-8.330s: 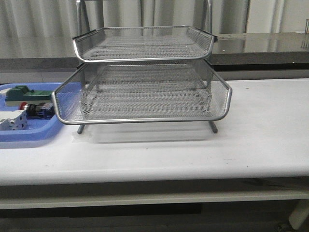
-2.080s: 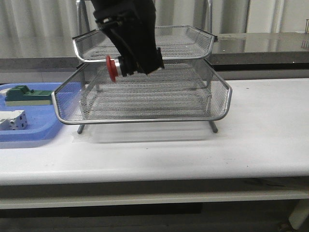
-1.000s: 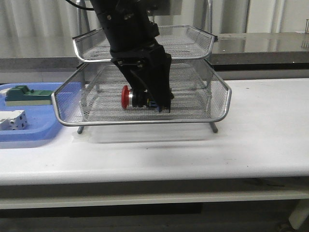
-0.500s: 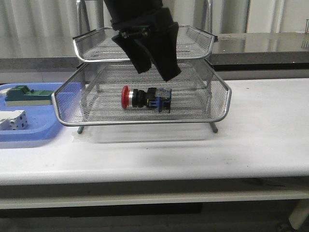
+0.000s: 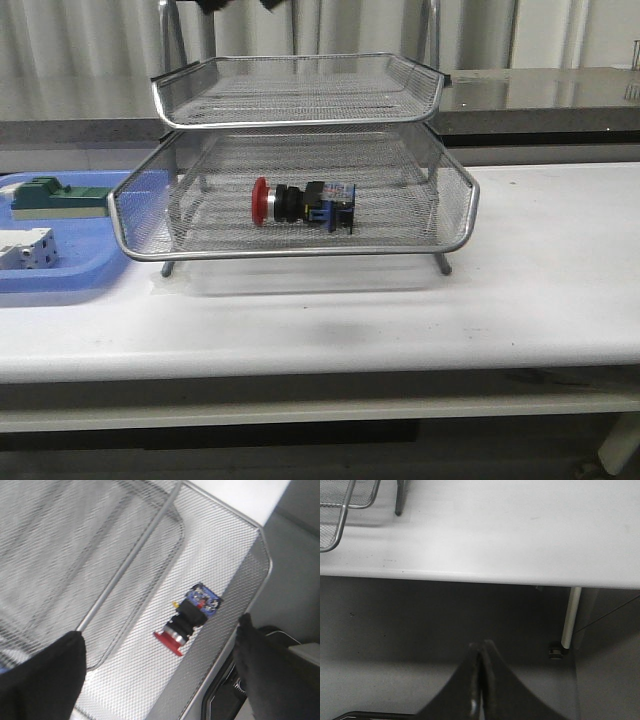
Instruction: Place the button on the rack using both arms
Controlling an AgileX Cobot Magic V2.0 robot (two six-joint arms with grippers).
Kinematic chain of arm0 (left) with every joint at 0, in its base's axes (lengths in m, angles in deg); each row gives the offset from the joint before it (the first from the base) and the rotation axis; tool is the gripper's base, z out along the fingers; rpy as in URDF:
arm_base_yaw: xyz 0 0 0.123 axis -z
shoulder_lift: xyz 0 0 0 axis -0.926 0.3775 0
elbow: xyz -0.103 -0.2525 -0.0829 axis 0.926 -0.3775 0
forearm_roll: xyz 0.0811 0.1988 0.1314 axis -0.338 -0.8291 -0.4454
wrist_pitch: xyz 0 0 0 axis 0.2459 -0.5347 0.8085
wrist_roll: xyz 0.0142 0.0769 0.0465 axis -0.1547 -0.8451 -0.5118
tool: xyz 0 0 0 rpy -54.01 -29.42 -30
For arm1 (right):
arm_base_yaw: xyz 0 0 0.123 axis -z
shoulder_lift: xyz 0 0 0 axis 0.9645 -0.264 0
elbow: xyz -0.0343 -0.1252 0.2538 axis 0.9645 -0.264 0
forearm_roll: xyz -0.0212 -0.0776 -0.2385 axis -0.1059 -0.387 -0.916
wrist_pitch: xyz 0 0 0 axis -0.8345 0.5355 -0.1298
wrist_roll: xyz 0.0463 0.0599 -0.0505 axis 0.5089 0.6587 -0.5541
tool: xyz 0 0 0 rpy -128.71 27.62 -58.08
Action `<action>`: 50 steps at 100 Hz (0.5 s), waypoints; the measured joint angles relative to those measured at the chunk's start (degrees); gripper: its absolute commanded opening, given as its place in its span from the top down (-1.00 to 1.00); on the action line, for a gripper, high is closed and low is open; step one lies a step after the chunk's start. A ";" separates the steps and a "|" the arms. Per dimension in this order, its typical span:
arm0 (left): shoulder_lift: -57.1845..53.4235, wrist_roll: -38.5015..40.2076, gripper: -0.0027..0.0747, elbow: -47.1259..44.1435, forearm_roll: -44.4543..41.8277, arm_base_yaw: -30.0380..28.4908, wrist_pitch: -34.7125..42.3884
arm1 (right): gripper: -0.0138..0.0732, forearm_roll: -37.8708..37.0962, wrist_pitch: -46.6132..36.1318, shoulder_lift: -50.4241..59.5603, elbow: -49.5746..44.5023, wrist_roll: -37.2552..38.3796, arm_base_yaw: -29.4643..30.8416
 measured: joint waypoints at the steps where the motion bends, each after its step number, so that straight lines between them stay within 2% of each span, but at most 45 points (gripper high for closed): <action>1: -0.25 -0.01 -0.48 -0.17 0.00 -0.53 0.00 | 0.84 0.00 0.00 0.00 0.00 0.00 0.00; 25: -10.99 0.80 -0.43 -10.36 -0.31 -10.52 -0.04 | 0.84 0.00 0.00 0.00 0.00 0.00 0.00; 50: -25.19 0.92 -0.43 -26.22 -0.53 -18.95 1.78 | 0.84 0.00 0.00 0.00 0.00 0.00 0.00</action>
